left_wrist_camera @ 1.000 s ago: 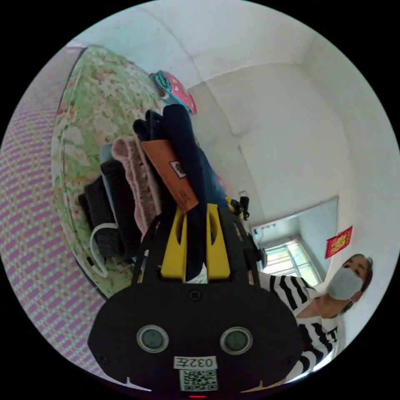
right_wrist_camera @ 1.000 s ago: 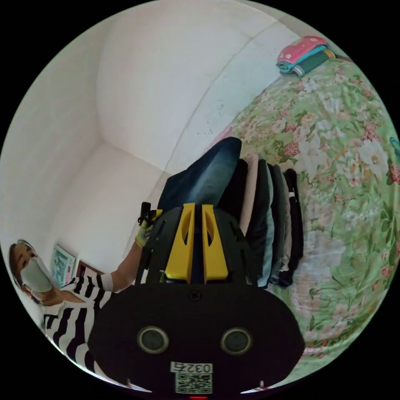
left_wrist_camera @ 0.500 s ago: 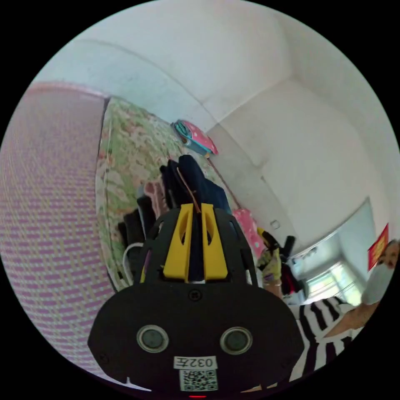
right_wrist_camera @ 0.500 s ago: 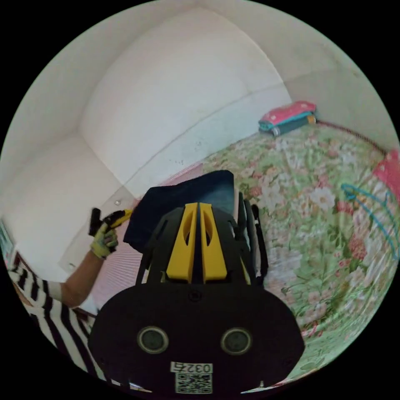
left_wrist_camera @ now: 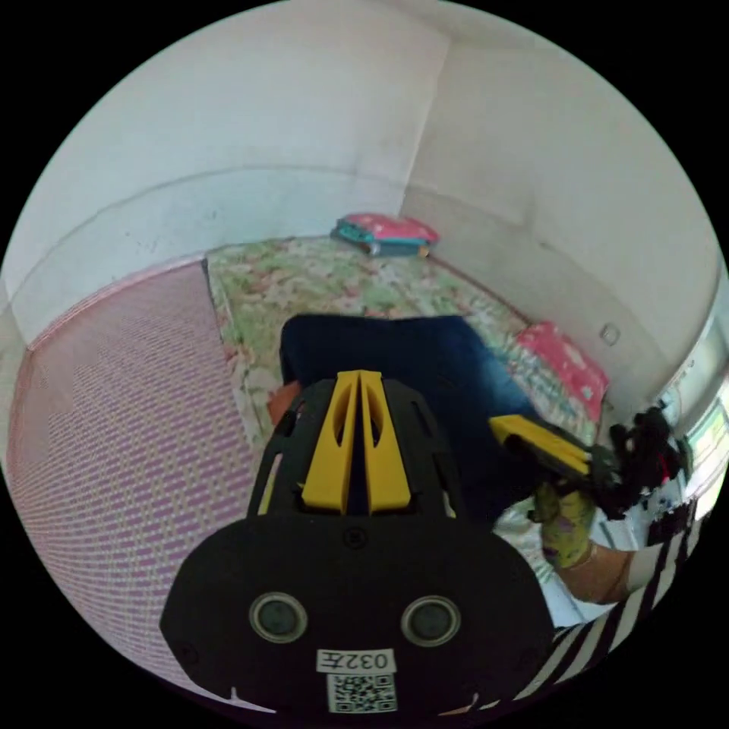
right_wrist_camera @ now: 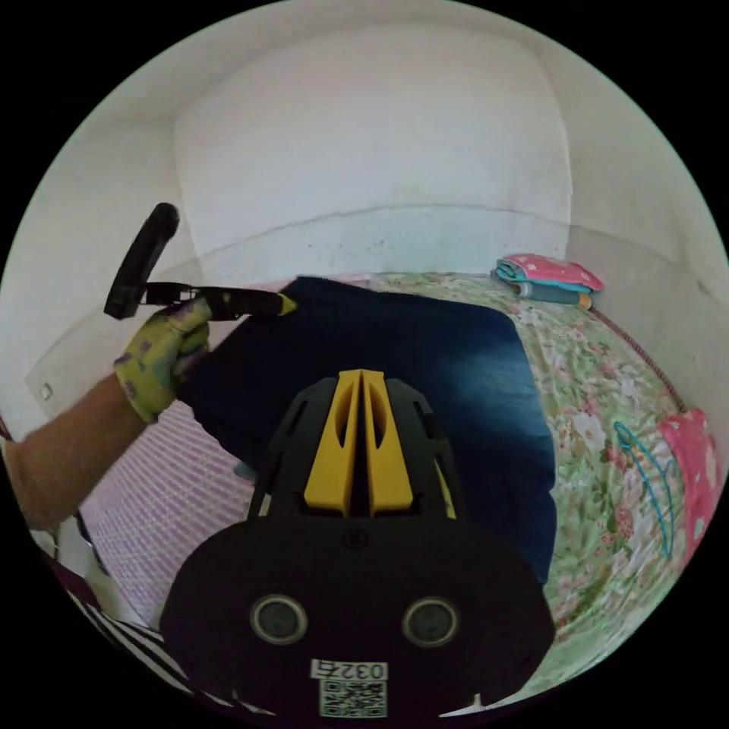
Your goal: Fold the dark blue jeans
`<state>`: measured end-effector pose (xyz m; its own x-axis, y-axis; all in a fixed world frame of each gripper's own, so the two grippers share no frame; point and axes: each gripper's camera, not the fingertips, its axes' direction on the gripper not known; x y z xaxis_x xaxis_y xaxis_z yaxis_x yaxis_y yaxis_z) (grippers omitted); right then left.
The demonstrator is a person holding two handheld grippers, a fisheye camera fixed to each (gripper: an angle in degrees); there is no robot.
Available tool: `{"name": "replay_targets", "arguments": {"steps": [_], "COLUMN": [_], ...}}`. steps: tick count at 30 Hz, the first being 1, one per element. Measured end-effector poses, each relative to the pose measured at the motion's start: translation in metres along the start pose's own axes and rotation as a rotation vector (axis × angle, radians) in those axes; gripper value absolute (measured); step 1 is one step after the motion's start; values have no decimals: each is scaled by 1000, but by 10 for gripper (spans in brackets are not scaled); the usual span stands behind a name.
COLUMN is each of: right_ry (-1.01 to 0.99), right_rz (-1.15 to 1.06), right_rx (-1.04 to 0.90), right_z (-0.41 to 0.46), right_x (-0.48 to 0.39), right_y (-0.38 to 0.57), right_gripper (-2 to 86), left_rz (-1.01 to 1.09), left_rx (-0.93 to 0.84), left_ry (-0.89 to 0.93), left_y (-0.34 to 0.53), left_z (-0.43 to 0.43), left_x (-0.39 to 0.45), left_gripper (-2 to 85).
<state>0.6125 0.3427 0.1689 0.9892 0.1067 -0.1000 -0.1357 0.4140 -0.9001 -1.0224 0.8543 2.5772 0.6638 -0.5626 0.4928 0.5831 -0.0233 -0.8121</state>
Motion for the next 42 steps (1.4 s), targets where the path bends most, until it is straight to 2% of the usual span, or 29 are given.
{"name": "replay_targets", "arguments": {"steps": [1, 2, 6, 9, 12, 13, 15, 17, 19, 22, 25, 27, 29, 35, 42], "right_ry": [97, 119, 29, 51, -31, -76, -83, -39, -75, -150, -221, -321, -422, -719, -810], "right_rz": [-36, -96, -81, -90, 9, 66, 47, -6, -35, -106, -171, -189, -259, -490, -645], "right_rx": [-55, -71, -25, -69, -160, -187, -64, 34, 66, 33, -54, -156, -317, -450, -479], "right_z": [20, 38, 59, 70, 70, 60, 24, -20, -41, -49, -31, -10, 22, 58, 73], "right_x": [-7, -11, -9, -18, -9, -2, -3, -16, -27, -56, -96, -120, -159, -254, -355], "right_y": [8, 21, 34, 16, -3, -10, -11, -2, 14, 48, 84, 101, 121, 137, 119], "right_gripper": [-10, -10, -10, -10, -10, -10, -10, -10, -10, -10, -10, -10, -10, -10, -10], "left_rz": [29, 47, 122, 72, 42, 27, 13, 31, 38, 64, -96, -301, -591, -1079, -1341], "left_rx": [-51, 15, 95, 39, -33, -42, 50, 239, 238, 178, -11, -111, -210, -277, -292], "left_ry": [-20, -22, -99, -66, 28, 93, 175, 280, 304, 227, 240, 241, 194, 114, 107], "left_y": [9, 23, 37, 20, 0, -6, -3, 26, 57, 134, 232, 301, 395, 566, 672], "left_z": [36, 55, 92, 120, 138, 136, 119, 92, 87, 91, 113, 122, 126, 123, 151], "left_x": [-10, -20, -34, -59, -82, -92, -105, -120, -132, -149, -179, -200, -220, -233, -277], "left_gripper": [-9, -9, -9, -9, -9, -9, -9, -9, -10, -9, -9, -9, -9, -9, -9]}}
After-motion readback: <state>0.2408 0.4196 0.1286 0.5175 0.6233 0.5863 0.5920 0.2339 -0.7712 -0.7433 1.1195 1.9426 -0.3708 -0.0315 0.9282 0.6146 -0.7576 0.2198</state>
